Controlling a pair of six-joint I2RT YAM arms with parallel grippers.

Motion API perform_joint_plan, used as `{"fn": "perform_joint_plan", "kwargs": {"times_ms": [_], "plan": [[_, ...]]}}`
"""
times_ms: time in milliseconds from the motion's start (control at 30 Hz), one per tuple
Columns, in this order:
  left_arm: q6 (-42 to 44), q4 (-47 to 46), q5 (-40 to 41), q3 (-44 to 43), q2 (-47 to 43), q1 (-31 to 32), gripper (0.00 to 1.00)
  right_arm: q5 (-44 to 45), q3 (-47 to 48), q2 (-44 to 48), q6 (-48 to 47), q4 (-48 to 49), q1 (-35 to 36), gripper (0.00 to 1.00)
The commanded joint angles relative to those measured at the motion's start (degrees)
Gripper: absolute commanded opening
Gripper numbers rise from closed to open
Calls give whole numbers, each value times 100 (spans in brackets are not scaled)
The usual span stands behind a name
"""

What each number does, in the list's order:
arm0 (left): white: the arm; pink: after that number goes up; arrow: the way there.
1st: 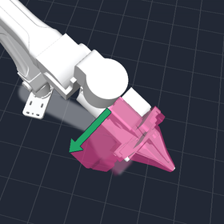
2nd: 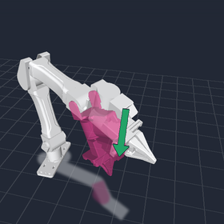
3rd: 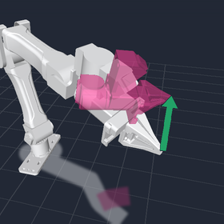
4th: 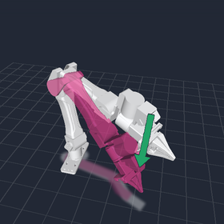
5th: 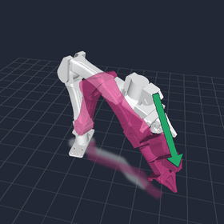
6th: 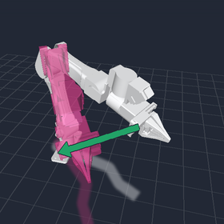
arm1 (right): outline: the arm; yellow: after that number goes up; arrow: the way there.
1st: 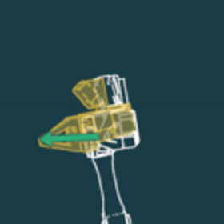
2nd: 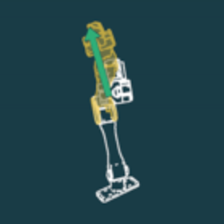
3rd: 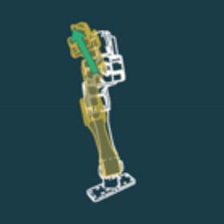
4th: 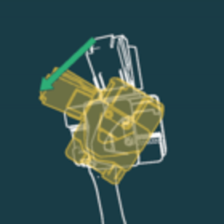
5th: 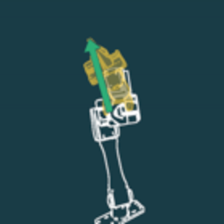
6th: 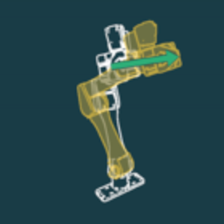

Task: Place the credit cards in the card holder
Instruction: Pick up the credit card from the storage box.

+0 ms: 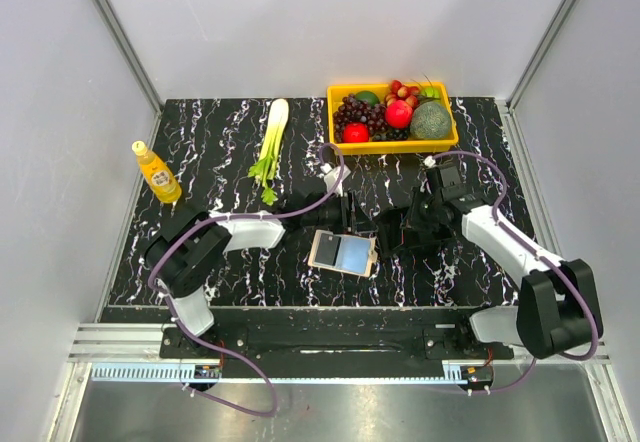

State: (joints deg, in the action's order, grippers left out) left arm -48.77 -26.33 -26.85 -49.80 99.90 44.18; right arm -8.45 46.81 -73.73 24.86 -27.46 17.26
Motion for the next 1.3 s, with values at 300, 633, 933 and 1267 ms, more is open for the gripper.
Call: {"fn": "perform_joint_plan", "kwargs": {"times_ms": [300, 633, 933, 1267], "plan": [[-44, 154, -198, -381, 680, -6, 50, -799, -146, -484, 106, 830, 41, 14], [-18, 207, -250, -416, 847, -6, 50, 537, -119, -149, 204, 321, -81, 46], [105, 312, -277, -583, 961, 20, 50, 204, 48, -1116, 71, 399, -196, 53], [131, 427, -382, -864, 1286, 82, 49, -719, -198, -1012, 186, 1033, -196, 44]]}}
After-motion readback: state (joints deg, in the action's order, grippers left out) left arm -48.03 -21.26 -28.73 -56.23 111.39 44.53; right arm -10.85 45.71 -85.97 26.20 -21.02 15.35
